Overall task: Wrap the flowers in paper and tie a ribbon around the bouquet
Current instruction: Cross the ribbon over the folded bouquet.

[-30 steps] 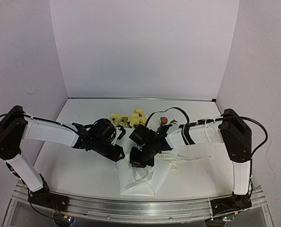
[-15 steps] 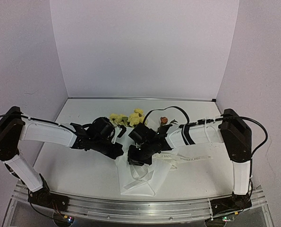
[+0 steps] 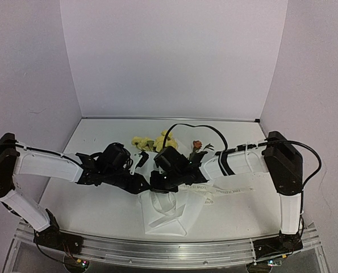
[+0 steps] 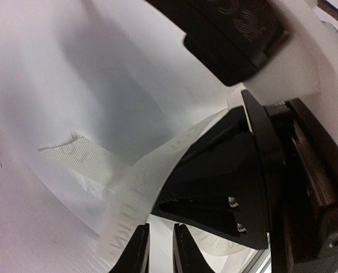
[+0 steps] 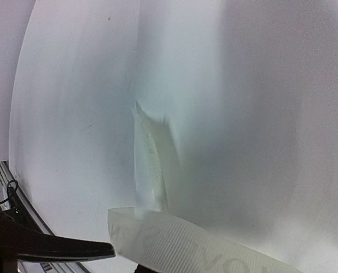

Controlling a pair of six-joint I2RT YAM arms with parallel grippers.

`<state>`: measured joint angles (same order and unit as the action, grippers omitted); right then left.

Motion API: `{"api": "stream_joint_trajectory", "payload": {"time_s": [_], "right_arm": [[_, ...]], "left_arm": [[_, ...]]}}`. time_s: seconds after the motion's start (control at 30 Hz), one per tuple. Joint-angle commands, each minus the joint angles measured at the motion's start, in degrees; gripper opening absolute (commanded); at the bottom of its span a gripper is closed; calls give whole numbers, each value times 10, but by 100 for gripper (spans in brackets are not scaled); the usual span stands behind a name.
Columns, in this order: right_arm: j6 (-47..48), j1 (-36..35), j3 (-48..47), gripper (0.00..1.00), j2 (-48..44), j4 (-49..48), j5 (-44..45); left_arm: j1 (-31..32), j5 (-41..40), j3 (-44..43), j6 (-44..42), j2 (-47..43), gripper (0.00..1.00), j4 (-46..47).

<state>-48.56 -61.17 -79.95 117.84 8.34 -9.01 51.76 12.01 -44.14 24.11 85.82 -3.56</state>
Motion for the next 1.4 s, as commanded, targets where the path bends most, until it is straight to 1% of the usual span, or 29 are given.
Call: {"api": "stream_joint_trajectory", "payload": {"time_s": [0.0,0.07,0.13,0.2,0.3,0.4,0.53,0.7,0.83,0.93,1.03,1.17,1.23,1.27,1.37], "right_arm": [[64,-1,22,0,-11,-63,39],[81,-1,26,0,-7,-74,42],[92,-2,33,0,-5,-86,45],[104,-3,38,0,-7,-100,53],[119,-7,39,0,-7,-102,70],[132,-9,29,0,-2,-103,76],[147,-13,21,0,4,-103,82],[175,-21,18,0,0,-103,96],[206,-31,15,0,-5,-103,120],[224,-38,11,0,-7,-98,136],[229,-39,7,0,-4,-96,143],[217,-39,-19,0,12,-69,137],[205,-39,-25,2,14,-53,136],[198,-39,-24,5,13,-50,137],[185,-39,-14,10,4,-46,140]], "left_arm": [[-12,-5,16,30,-46,27,32],[-24,-9,24,48,-69,30,33],[-37,-21,33,74,-97,35,33],[-53,-34,44,104,-119,38,33],[-87,-42,49,152,-127,45,21],[-107,-32,41,182,-113,53,6],[-125,11,27,205,-83,65,28],[-127,74,-6,198,-30,73,32],[-127,102,-21,202,3,75,32],[-127,112,-28,214,16,75,50],[-129,107,-44,219,33,75,32],[-129,105,-74,213,65,72,-2],[-129,96,-86,206,75,70,-19],[-129,92,-90,203,77,70,-26],[-129,85,-103,192,86,67,-49]]}}
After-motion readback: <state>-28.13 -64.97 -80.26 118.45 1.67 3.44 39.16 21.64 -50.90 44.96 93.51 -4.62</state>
